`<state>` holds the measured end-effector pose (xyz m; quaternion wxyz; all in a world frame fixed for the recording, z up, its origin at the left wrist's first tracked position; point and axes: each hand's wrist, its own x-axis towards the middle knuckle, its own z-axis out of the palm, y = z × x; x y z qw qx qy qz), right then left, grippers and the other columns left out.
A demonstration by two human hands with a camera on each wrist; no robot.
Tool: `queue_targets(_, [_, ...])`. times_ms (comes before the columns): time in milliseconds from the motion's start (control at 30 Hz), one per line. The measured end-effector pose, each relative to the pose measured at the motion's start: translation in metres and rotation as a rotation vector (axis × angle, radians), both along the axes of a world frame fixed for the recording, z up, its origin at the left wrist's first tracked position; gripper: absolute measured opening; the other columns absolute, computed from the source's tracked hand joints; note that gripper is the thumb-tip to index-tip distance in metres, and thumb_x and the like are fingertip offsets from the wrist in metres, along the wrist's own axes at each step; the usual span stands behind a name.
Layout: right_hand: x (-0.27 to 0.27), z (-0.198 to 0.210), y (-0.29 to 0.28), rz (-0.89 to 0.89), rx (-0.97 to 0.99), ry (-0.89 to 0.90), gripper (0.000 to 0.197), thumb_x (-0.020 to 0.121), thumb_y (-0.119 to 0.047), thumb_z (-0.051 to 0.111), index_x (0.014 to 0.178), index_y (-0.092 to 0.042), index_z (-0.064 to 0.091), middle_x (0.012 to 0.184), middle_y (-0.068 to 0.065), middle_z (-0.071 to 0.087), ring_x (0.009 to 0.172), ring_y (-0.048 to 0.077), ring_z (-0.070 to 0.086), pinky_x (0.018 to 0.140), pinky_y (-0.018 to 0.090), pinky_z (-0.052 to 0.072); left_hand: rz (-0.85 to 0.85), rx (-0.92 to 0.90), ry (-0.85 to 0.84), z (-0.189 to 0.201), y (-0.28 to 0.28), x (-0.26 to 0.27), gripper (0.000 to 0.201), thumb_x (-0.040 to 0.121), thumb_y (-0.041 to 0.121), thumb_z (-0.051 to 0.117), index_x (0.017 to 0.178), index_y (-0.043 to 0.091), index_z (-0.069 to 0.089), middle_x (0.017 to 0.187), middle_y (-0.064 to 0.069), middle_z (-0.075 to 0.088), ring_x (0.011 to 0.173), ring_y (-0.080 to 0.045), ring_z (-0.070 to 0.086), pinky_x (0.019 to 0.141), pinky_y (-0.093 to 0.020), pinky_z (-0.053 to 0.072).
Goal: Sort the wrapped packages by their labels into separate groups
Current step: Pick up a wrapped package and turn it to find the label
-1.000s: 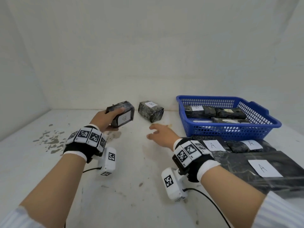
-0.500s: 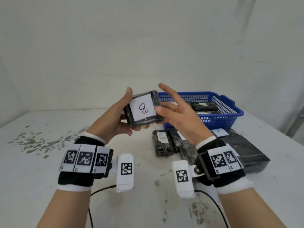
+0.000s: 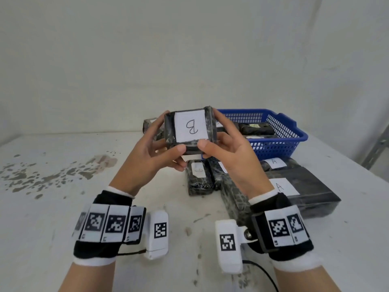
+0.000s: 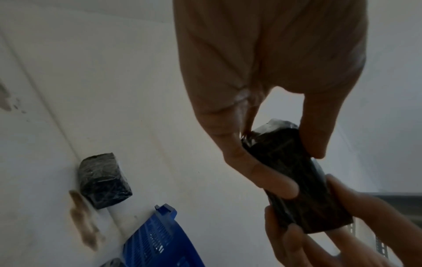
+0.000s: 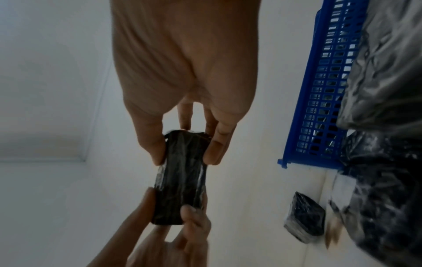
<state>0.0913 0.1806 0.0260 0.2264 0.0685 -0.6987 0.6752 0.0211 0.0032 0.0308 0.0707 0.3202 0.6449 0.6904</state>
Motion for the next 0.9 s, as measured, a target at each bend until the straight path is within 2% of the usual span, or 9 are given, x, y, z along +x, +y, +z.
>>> queue_targets(100, [0.0,-0.002,-0.008,0.0,0.008,0.004,0.071,0.089,-0.013,0.073,0.149,-0.035,0.041,0.117,0.007,0.073,0.099,0.015,0.072,0.084,0.031,0.058,0.013,-0.001,-0.009,-0.001,-0.003,0.0,0.077,0.076,0.028,0.076,0.144,0.029,0.039,0.099,-0.013,0.073,0.069,-0.028,0.068,0.062,-0.033,0.056])
queue_targets(200, [0.0,-0.005,-0.014,0.012,0.026,-0.001,0.075,0.09,-0.014,0.073,0.149,-0.042,0.036,0.116,0.007,0.073,0.102,0.021,0.071,0.091,0.037,0.058,0.05,-0.011,-0.011,-0.002,-0.006,0.001,0.07,0.077,0.024,0.071,0.14,0.029,0.042,0.094,-0.013,0.073,0.067,-0.028,0.068,0.059,-0.033,0.056])
queue_targets(267, [0.0,-0.005,-0.015,0.013,0.037,-0.005,0.075,0.09,-0.014,0.072,0.148,-0.044,0.036,0.114,0.008,0.074,0.1,0.024,0.071,0.091,0.038,0.059,0.068,-0.025,-0.011,-0.002,-0.005,0.002,0.069,0.08,0.023,0.075,0.14,0.028,0.042,0.097,-0.016,0.072,0.067,-0.028,0.068,0.058,-0.033,0.056])
queue_targets(400, [0.0,-0.004,-0.016,-0.017,0.018,-0.033,0.071,0.089,-0.015,0.074,0.147,-0.039,0.041,0.109,0.005,0.075,0.092,0.023,0.073,0.079,0.034,0.061,0.105,-0.058,0.008,-0.002,-0.003,0.005,0.065,0.078,0.027,0.066,0.139,0.03,0.043,0.096,-0.012,0.071,0.068,-0.027,0.07,0.059,-0.034,0.058])
queue_targets(467, [0.001,-0.004,-0.017,-0.022,0.004,-0.052,0.067,0.088,-0.016,0.074,0.143,-0.04,0.043,0.107,0.004,0.076,0.081,0.028,0.073,0.065,0.031,0.06,0.127,-0.065,0.028,-0.003,-0.002,0.006,0.061,0.08,0.029,0.065,0.137,0.03,0.044,0.096,-0.01,0.071,0.067,-0.026,0.069,0.057,-0.033,0.057])
queue_targets(567, [0.002,-0.002,-0.017,-0.03,-0.019,-0.046,0.06,0.088,-0.015,0.074,0.136,-0.039,0.048,0.095,0.002,0.075,0.058,0.018,0.062,0.049,0.018,0.047,0.161,-0.082,0.059,-0.004,0.0,0.006,0.051,0.086,0.026,0.064,0.133,0.032,0.046,0.094,-0.004,0.071,0.065,-0.023,0.069,0.053,-0.03,0.055])
queue_targets(700, [0.002,-0.002,-0.017,-0.038,-0.037,-0.055,0.052,0.089,-0.016,0.074,0.132,-0.036,0.052,0.076,-0.006,0.07,0.051,0.011,0.055,0.046,0.016,0.043,0.205,-0.094,0.083,-0.004,0.001,0.007,0.047,0.085,0.033,0.063,0.129,0.031,0.048,0.09,0.0,0.072,0.064,-0.02,0.069,0.049,-0.025,0.051])
queue_targets(767, [0.002,-0.002,-0.017,-0.039,-0.039,-0.057,0.05,0.09,-0.017,0.073,0.132,-0.034,0.052,0.074,-0.006,0.069,0.05,0.009,0.055,0.045,0.016,0.043,0.214,-0.101,0.085,-0.003,0.001,0.008,0.046,0.085,0.036,0.062,0.128,0.03,0.048,0.088,0.0,0.072,0.063,-0.02,0.069,0.048,-0.025,0.051])
queue_targets(900, [0.004,0.0,-0.018,-0.039,-0.039,-0.067,0.04,0.093,-0.018,0.068,0.129,-0.03,0.053,0.087,0.015,0.07,0.047,0.002,0.057,0.044,0.016,0.044,0.239,-0.101,0.093,-0.002,0.002,0.01,0.046,0.082,0.043,0.06,0.124,0.028,0.049,0.092,-0.003,0.073,0.063,-0.024,0.07,0.047,-0.026,0.051])
